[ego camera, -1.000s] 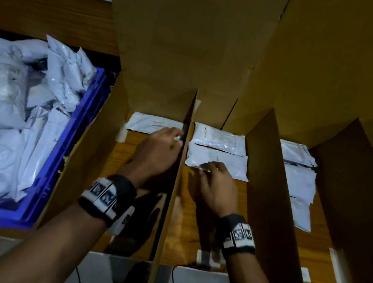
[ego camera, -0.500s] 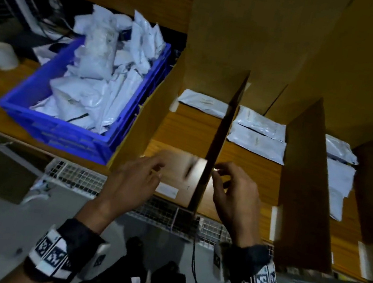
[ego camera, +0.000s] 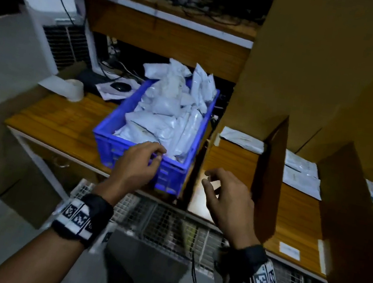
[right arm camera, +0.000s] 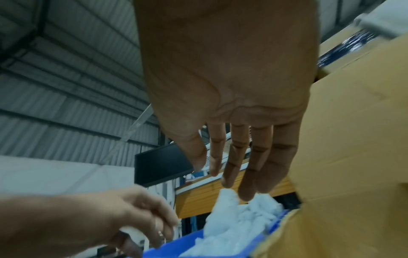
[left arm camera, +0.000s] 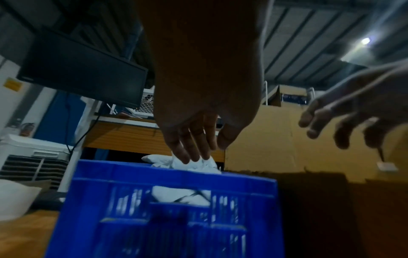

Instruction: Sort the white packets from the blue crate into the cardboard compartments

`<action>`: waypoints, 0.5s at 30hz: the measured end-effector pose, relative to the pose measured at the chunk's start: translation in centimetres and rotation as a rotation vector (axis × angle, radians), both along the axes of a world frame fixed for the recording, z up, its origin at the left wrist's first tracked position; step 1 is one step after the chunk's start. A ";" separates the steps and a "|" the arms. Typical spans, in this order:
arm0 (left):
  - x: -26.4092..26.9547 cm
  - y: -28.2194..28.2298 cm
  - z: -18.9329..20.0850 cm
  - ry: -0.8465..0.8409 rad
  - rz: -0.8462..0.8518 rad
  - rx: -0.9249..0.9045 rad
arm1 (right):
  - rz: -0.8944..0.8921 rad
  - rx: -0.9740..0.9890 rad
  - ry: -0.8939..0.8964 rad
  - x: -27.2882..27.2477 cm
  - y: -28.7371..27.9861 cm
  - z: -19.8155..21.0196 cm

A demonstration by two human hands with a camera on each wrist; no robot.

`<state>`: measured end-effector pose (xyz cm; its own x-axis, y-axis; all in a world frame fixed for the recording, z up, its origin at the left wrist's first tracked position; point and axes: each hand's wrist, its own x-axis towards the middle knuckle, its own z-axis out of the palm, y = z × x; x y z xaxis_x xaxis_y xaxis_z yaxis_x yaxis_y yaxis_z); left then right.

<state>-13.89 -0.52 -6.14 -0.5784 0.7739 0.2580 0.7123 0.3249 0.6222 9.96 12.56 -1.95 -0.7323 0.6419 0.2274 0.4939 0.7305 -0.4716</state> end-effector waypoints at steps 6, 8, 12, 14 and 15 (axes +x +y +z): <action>-8.0 -2.9 -2.2 0.170 -0.036 -0.369 | -0.014 0.037 -0.079 -9.0 -4.0 -0.7; -9.2 -3.4 -2.1 0.229 -0.092 -0.434 | -0.031 0.033 -0.131 -10.9 -4.3 -1.3; -10.8 -3.4 -1.5 0.292 -0.198 -0.455 | -0.080 0.002 -0.195 -13.9 -3.4 -1.8; -11.6 -3.0 -1.2 0.287 -0.231 -0.476 | -0.110 -0.020 -0.225 -15.6 -2.3 -2.0; -12.2 -2.7 -0.9 0.276 -0.237 -0.491 | -0.124 -0.031 -0.238 -16.5 -1.6 -2.1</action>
